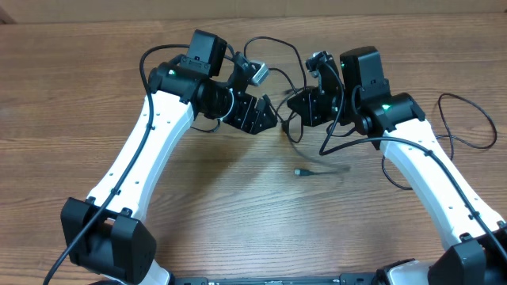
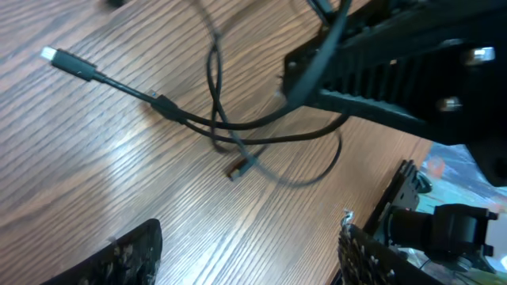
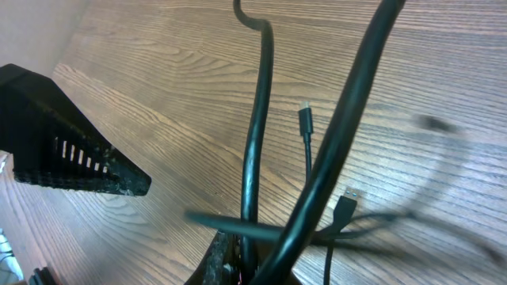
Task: Untangle cables
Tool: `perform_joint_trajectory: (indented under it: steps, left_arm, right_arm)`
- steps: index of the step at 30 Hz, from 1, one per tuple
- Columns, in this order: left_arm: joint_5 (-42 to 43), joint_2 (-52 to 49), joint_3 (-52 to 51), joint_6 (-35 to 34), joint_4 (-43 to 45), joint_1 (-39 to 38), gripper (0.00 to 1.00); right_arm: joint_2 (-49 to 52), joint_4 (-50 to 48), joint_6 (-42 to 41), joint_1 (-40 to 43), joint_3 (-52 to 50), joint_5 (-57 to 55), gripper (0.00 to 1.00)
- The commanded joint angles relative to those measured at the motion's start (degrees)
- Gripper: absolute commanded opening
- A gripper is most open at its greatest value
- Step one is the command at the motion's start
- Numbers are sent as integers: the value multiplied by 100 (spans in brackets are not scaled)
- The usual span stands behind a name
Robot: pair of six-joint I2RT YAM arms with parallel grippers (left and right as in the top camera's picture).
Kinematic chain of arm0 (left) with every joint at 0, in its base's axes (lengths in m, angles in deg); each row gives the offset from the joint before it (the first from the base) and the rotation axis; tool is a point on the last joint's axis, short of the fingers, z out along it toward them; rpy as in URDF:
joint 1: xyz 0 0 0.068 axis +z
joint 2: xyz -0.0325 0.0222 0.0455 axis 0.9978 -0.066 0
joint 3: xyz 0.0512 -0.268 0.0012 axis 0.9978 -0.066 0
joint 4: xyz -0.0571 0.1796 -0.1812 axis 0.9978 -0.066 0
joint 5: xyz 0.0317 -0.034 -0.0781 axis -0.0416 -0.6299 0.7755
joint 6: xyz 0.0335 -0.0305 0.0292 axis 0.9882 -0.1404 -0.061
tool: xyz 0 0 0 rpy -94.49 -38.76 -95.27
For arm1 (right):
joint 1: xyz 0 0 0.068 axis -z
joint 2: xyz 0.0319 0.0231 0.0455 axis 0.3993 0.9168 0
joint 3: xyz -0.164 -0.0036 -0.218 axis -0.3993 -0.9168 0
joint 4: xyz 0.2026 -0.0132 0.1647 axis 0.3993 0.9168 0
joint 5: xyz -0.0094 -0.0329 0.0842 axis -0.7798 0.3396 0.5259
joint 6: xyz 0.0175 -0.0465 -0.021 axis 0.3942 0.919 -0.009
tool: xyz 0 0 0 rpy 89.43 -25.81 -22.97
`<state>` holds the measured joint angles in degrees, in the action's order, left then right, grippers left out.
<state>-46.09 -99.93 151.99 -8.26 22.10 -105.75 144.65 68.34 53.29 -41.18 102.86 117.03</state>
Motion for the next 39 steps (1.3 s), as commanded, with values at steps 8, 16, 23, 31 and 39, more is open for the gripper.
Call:
perform_joint_trajectory:
  steps: [8, 16, 23, 31, 39]
  left_arm:
    - [286, 57, 79, 173, 382, -42, 73]
    - [-133, 33, 79, 179, 579, -42, 72]
    - [-120, 17, -39, 175, 575, -44, 57]
    - [48, 17, -175, 173, 535, -44, 35]
    - [4, 17, -173, 173, 542, -37, 4]
  right_arm:
    - [-90, -72, -42, 2, 118, 887, 4]
    - [-90, -74, -44, 2, 118, 1639, 4]
    - [-90, -144, -44, 2, 118, 1963, 4]
    - [-90, -227, -122, 2, 118, 1967, 4]
    - [-90, -221, -192, 7, 118, 2081, 4]
